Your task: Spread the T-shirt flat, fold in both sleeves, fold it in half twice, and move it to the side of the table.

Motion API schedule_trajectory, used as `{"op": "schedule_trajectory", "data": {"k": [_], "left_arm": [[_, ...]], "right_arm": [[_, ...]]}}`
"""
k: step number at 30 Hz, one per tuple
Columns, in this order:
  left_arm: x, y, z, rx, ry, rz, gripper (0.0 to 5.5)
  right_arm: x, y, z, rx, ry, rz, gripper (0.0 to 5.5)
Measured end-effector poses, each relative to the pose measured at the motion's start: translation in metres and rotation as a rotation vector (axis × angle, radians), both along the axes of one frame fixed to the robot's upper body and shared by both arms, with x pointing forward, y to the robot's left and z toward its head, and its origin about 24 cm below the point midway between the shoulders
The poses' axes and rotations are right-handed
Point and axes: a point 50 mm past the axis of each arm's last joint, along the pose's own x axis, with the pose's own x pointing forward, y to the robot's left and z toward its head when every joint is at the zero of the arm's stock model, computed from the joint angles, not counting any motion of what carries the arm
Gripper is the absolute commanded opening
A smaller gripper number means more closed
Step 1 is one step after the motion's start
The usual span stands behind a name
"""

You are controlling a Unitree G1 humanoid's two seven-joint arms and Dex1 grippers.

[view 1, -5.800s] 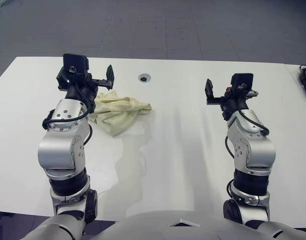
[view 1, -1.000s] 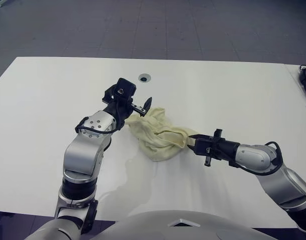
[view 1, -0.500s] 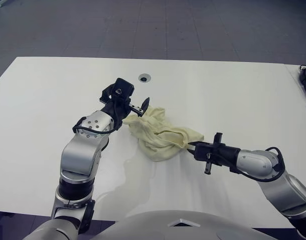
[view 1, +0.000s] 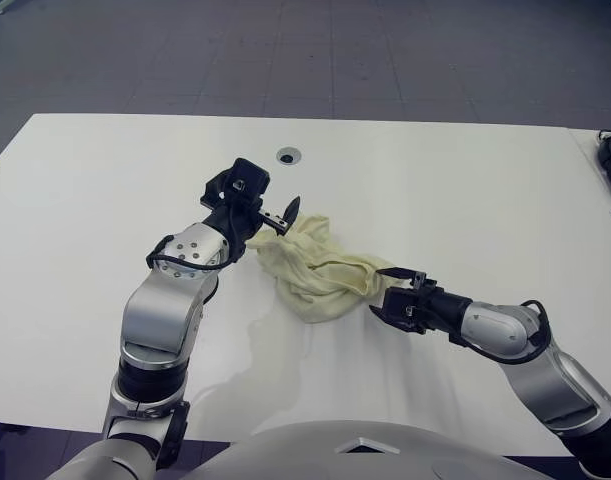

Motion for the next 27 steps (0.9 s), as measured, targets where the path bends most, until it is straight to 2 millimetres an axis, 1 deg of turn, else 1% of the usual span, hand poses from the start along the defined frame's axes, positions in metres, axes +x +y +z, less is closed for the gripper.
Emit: {"op": "schedule_trajectory", "data": {"k": [2,3,4,23,25,26,27], "left_arm": [[0.0,0.0,0.0,0.001,0.0,-0.001,5.4],[0.0,0.0,0.0,0.002,0.001,-0.001,5.4],[0.0,0.0,0.0,0.002,0.001,-0.003,5.4],[0.0,-0.001,-0.001,0.004,0.0,0.0,5.4],[0.0,0.002,0.0,0.022,0.001,-0.004,5.4],[0.0,0.007,0.001,0.038,-0.002,-0.002,5.4],[0.001,0.015,0.004,0.059,-0.014,0.01,5.4]], "right_arm": [[0.0,0.001,0.0,0.006,-0.011,-0.001,4.47],[0.001,0.002,-0.001,0.008,-0.016,-0.002,4.2],[0.001,0.002,-0.001,0.008,-0.021,-0.003,4.22],[0.008,0.0,0.002,-0.001,-0.1,0.004,0.93],[0.009,0.0,0.003,-0.002,-0.104,0.004,0.59],[0.01,-0.001,0.004,-0.004,-0.107,0.002,0.37],[0.011,-0.002,0.006,-0.006,-0.108,0.003,0.23]]}}
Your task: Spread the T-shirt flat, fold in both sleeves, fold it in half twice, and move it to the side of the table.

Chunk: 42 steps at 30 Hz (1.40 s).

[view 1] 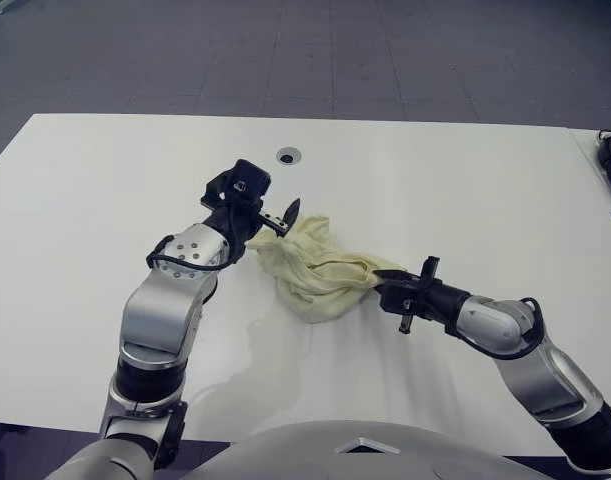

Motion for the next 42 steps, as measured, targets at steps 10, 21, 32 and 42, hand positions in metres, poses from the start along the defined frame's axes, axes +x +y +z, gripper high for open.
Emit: {"op": "schedule_trajectory", "data": {"k": [10,21,32,42], "left_arm": [[-0.005,0.039,0.011,0.245,0.063,-0.462,5.4],[0.026,0.028,-0.022,0.299,0.217,-0.844,4.12],[0.026,0.027,-0.039,0.338,0.263,-0.92,2.12],[0.024,0.023,-0.042,0.346,0.268,-0.951,0.29]], "right_arm": [[0.0,-0.001,0.0,0.003,0.002,-0.001,0.03],[0.001,-0.001,-0.002,0.01,-0.004,-0.007,0.0],[0.003,-0.002,-0.006,0.013,0.0,-0.014,0.0],[0.003,-0.002,-0.006,0.015,-0.006,-0.009,0.0]]}}
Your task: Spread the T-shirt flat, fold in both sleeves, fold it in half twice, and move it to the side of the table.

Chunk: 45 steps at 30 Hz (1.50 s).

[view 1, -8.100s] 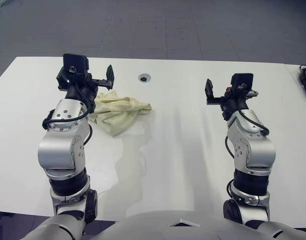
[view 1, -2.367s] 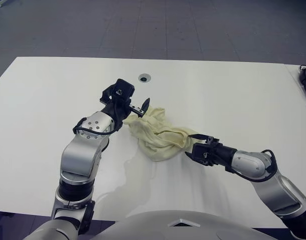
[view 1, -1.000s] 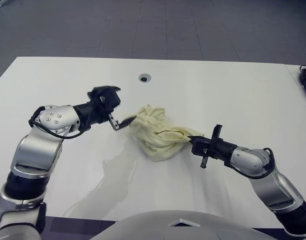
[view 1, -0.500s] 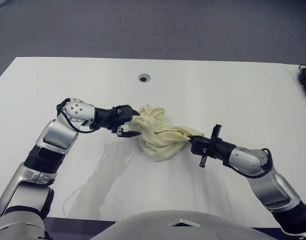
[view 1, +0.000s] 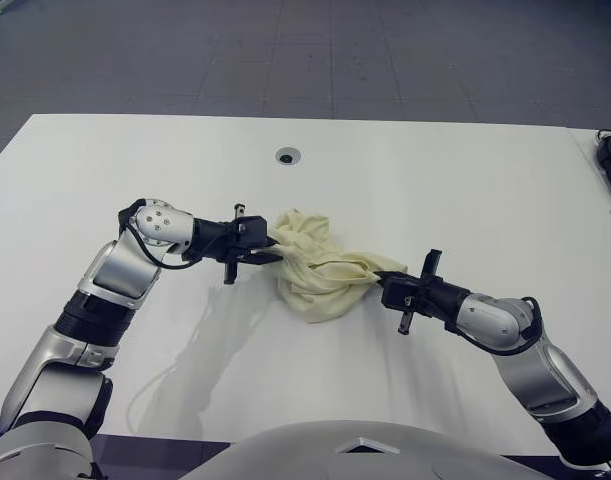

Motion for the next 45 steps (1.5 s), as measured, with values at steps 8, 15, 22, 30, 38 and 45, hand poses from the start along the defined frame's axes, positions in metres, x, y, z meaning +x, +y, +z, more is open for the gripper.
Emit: {"op": "schedule_trajectory", "data": {"k": [8,15,22,30,38,45], "left_arm": [[0.0,0.002,0.009,-0.044,-0.013,0.021,0.02],[0.049,0.004,0.068,-0.168,-0.281,0.204,0.02],[0.107,0.012,0.115,-0.146,-0.587,0.465,0.02],[0.146,-0.001,0.151,0.201,-1.06,0.61,0.02],[0.14,-0.003,0.215,0.536,-1.711,0.442,0.02],[0.113,0.008,0.133,0.456,-1.457,0.177,0.02]], "right_arm": [[0.015,-0.01,0.018,0.068,-0.025,-0.063,0.0],[0.087,-0.025,0.084,0.293,-0.129,-0.165,0.0],[0.166,-0.028,0.125,0.302,-0.266,-0.24,0.0],[0.22,-0.012,0.166,0.131,-0.499,-0.4,0.0],[0.217,-0.021,0.237,-0.059,-0.957,-0.396,0.0],[0.194,-0.04,0.19,-0.033,-0.789,-0.18,0.0]]}}
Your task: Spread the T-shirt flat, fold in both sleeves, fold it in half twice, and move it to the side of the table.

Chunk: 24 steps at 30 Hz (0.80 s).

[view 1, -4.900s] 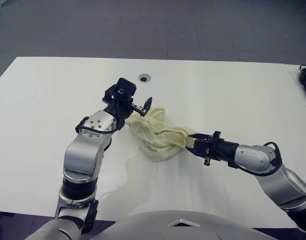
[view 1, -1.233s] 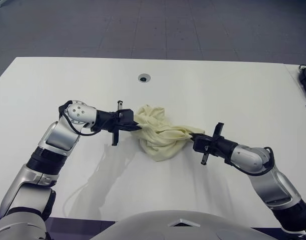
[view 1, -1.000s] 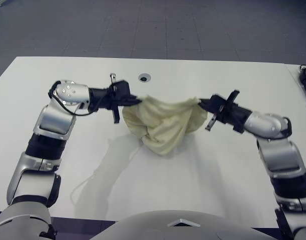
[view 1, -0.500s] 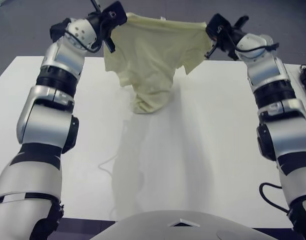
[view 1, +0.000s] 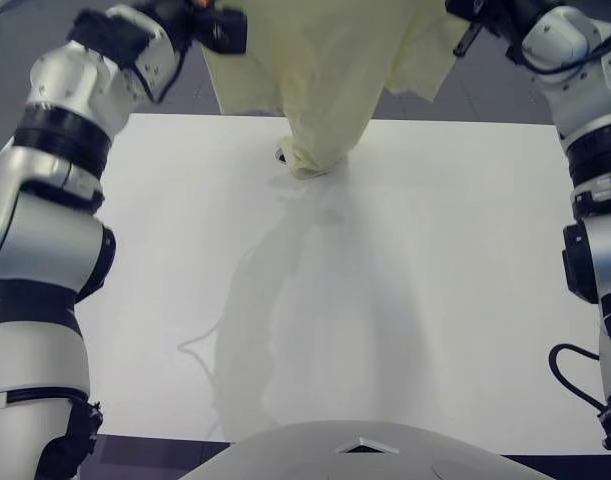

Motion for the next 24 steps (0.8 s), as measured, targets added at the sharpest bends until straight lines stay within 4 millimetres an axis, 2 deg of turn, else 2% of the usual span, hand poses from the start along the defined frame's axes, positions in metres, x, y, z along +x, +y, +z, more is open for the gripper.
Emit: {"op": "schedule_trajectory", "data": {"k": [5,8,10,13,17,21,24], "left_arm": [[-0.055,-0.007,-0.079,-0.013,0.277,-0.082,0.02],[-0.102,-0.013,-0.116,-0.012,0.495,-0.13,0.02],[-0.13,-0.016,-0.129,0.015,0.617,-0.149,0.02],[-0.169,-0.019,-0.137,0.067,0.774,-0.16,0.02],[-0.212,-0.018,-0.134,0.169,0.917,-0.14,0.02],[-0.226,-0.012,-0.147,0.198,0.991,-0.095,0.02],[-0.232,-0.011,-0.149,0.181,1.017,-0.076,0.02]], "right_arm": [[-0.035,-0.017,-0.068,0.02,0.363,0.081,0.0],[-0.077,-0.032,-0.114,0.015,0.686,0.13,0.0],[-0.105,-0.033,-0.134,0.0,0.877,0.173,0.0],[-0.145,-0.023,-0.154,-0.05,1.091,0.243,0.0],[-0.194,0.0,-0.162,-0.16,1.256,0.302,0.0],[-0.207,0.0,-0.169,-0.218,1.282,0.263,0.0],[-0.213,-0.004,-0.171,-0.241,1.302,0.248,0.0]]}}
